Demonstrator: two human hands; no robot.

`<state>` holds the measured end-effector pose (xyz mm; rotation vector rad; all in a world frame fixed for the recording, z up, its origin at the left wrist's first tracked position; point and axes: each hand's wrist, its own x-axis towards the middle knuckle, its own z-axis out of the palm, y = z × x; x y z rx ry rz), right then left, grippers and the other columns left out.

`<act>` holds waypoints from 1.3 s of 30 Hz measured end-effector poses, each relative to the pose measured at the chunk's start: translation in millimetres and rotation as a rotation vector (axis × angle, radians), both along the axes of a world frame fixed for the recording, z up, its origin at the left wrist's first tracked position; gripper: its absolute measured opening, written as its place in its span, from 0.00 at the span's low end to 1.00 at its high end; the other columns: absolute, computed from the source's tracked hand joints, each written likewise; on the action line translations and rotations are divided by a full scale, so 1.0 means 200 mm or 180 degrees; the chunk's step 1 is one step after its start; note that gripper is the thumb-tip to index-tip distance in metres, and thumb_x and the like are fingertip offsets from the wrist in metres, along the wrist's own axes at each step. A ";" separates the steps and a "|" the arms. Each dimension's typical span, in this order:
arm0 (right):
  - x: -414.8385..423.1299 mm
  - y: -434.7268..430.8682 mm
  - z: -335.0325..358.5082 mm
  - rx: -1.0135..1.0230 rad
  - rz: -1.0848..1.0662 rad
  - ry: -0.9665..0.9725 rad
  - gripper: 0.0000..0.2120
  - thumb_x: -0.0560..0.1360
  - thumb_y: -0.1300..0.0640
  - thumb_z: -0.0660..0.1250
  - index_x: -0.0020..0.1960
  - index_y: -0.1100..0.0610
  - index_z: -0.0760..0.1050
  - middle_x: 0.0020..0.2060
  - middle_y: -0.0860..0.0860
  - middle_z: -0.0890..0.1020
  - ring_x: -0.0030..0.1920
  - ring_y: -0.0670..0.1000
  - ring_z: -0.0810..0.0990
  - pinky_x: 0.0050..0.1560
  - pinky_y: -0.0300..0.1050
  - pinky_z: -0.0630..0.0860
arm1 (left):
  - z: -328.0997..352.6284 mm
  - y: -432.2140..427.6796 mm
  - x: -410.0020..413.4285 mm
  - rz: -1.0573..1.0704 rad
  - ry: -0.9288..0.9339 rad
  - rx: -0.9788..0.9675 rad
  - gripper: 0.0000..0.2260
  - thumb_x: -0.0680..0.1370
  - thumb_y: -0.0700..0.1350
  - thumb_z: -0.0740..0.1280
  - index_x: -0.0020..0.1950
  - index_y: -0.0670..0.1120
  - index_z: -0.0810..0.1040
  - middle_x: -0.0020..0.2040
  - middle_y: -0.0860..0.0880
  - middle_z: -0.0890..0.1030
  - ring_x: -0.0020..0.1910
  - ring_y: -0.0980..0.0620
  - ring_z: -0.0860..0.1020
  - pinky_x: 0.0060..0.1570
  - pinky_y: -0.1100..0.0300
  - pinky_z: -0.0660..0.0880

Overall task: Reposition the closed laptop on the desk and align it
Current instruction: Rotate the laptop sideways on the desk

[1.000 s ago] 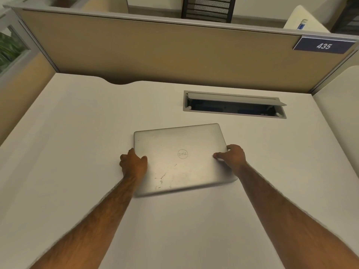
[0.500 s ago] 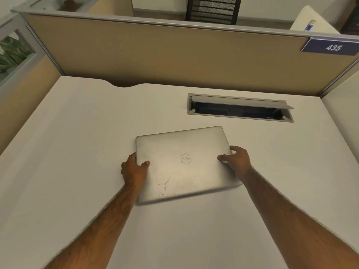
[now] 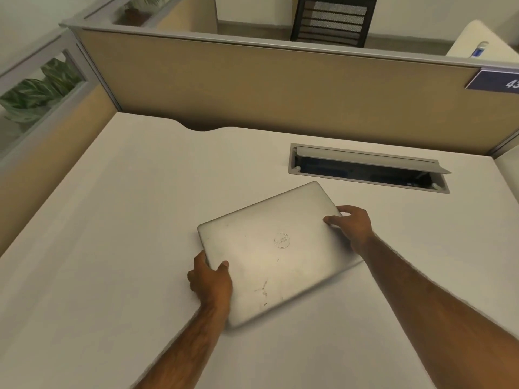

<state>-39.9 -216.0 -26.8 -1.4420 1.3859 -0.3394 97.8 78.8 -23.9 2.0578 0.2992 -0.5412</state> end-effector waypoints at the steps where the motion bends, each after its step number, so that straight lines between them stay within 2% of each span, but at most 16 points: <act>1: 0.03 -0.01 0.01 -0.0008 0.0065 0.0004 0.18 0.65 0.58 0.81 0.51 0.52 0.80 0.41 0.44 0.80 0.38 0.45 0.80 0.35 0.39 0.72 | 0.00 0.01 -0.02 0.0077 0.0035 0.0008 0.24 0.77 0.40 0.71 0.72 0.46 0.71 0.68 0.38 0.71 0.67 0.35 0.73 0.62 0.45 0.74; 3: 0.08 -0.03 0.02 -0.0037 0.0224 0.0046 0.18 0.65 0.57 0.81 0.52 0.51 0.80 0.42 0.43 0.78 0.40 0.46 0.79 0.36 0.40 0.71 | -0.01 0.03 -0.05 0.0209 0.0123 -0.0001 0.23 0.77 0.40 0.71 0.71 0.46 0.71 0.68 0.38 0.71 0.66 0.35 0.73 0.62 0.43 0.75; 6: 0.15 -0.06 0.03 -0.0079 0.0465 0.0147 0.24 0.66 0.56 0.82 0.60 0.54 0.80 0.53 0.48 0.77 0.48 0.52 0.78 0.46 0.43 0.72 | -0.02 0.06 -0.10 0.0354 0.0183 -0.0043 0.22 0.76 0.39 0.72 0.69 0.45 0.71 0.66 0.37 0.73 0.63 0.34 0.75 0.63 0.40 0.76; 7: 0.17 -0.07 0.03 -0.0087 0.0552 0.0174 0.25 0.66 0.55 0.82 0.61 0.55 0.80 0.55 0.49 0.77 0.48 0.52 0.78 0.46 0.43 0.72 | -0.02 0.06 -0.12 0.0400 0.0183 -0.0055 0.22 0.76 0.38 0.72 0.69 0.45 0.71 0.65 0.37 0.73 0.62 0.34 0.76 0.62 0.40 0.76; 9: 0.21 -0.08 0.03 -0.0109 0.0734 0.0218 0.26 0.66 0.55 0.82 0.62 0.55 0.81 0.56 0.51 0.79 0.48 0.53 0.80 0.46 0.43 0.74 | -0.02 0.08 -0.15 0.0490 0.0208 -0.0080 0.22 0.76 0.38 0.72 0.68 0.44 0.71 0.64 0.37 0.74 0.61 0.35 0.76 0.61 0.41 0.77; 12: 0.27 -0.09 0.02 -0.0168 0.0960 0.0265 0.26 0.66 0.54 0.81 0.62 0.56 0.81 0.57 0.55 0.82 0.53 0.57 0.81 0.51 0.46 0.76 | -0.01 0.10 -0.19 0.0589 0.0309 -0.0110 0.22 0.75 0.37 0.72 0.67 0.45 0.70 0.64 0.37 0.74 0.59 0.35 0.77 0.58 0.41 0.79; 16: 0.35 -0.10 0.02 -0.0223 0.1201 0.0381 0.25 0.66 0.53 0.81 0.62 0.55 0.81 0.58 0.55 0.82 0.57 0.58 0.81 0.59 0.51 0.78 | -0.01 0.11 -0.26 0.0714 0.0370 -0.0105 0.21 0.75 0.35 0.71 0.65 0.44 0.70 0.62 0.38 0.75 0.54 0.35 0.79 0.57 0.42 0.79; 20: 0.40 -0.11 0.01 -0.0309 0.1339 0.0469 0.24 0.66 0.53 0.81 0.61 0.54 0.82 0.59 0.54 0.81 0.55 0.55 0.80 0.56 0.47 0.77 | -0.01 0.11 -0.31 0.0853 0.0459 -0.0126 0.20 0.74 0.34 0.70 0.64 0.45 0.70 0.61 0.37 0.74 0.52 0.36 0.78 0.56 0.43 0.79; 23: 0.43 -0.12 0.00 -0.0338 0.1423 0.0536 0.24 0.66 0.53 0.81 0.61 0.53 0.82 0.62 0.53 0.79 0.56 0.54 0.78 0.57 0.46 0.74 | -0.01 0.10 -0.33 0.0891 0.0515 -0.0116 0.20 0.75 0.34 0.68 0.64 0.45 0.69 0.61 0.38 0.73 0.51 0.36 0.78 0.56 0.43 0.79; 26: 0.46 -0.14 0.00 -0.0358 0.1495 0.0599 0.24 0.66 0.52 0.81 0.61 0.53 0.82 0.64 0.54 0.78 0.59 0.55 0.77 0.59 0.47 0.74 | 0.00 0.08 -0.34 0.0931 0.0571 -0.0059 0.19 0.74 0.33 0.64 0.63 0.45 0.69 0.61 0.37 0.74 0.51 0.34 0.78 0.56 0.40 0.79; 28: 0.48 -0.15 0.00 -0.0319 0.1517 0.0617 0.24 0.66 0.52 0.81 0.61 0.53 0.82 0.63 0.55 0.78 0.60 0.56 0.78 0.58 0.45 0.74 | 0.00 0.07 -0.34 0.0971 0.0645 -0.0059 0.20 0.73 0.32 0.62 0.64 0.45 0.68 0.61 0.37 0.75 0.52 0.34 0.78 0.56 0.40 0.79; 33: 0.53 -0.16 -0.01 -0.0346 0.1607 0.0700 0.25 0.66 0.53 0.81 0.61 0.53 0.81 0.65 0.54 0.77 0.57 0.54 0.76 0.55 0.43 0.70 | 0.00 0.04 -0.36 0.1094 0.0745 -0.0119 0.22 0.73 0.34 0.62 0.67 0.45 0.66 0.63 0.36 0.75 0.54 0.33 0.79 0.55 0.40 0.80; 37: 0.57 -0.18 -0.01 -0.0400 0.1735 0.0787 0.26 0.66 0.53 0.81 0.63 0.53 0.81 0.68 0.54 0.75 0.63 0.56 0.75 0.63 0.47 0.72 | 0.01 0.02 -0.38 0.1183 0.0753 -0.0205 0.21 0.73 0.35 0.63 0.65 0.45 0.67 0.61 0.37 0.76 0.49 0.36 0.79 0.48 0.48 0.78; 39: 0.59 -0.18 -0.01 -0.0427 0.1804 0.0839 0.27 0.67 0.52 0.81 0.64 0.53 0.80 0.70 0.55 0.74 0.65 0.57 0.74 0.68 0.50 0.72 | 0.01 0.01 -0.39 0.1215 0.0761 -0.0253 0.20 0.73 0.36 0.63 0.64 0.45 0.67 0.61 0.38 0.76 0.48 0.38 0.78 0.48 0.49 0.78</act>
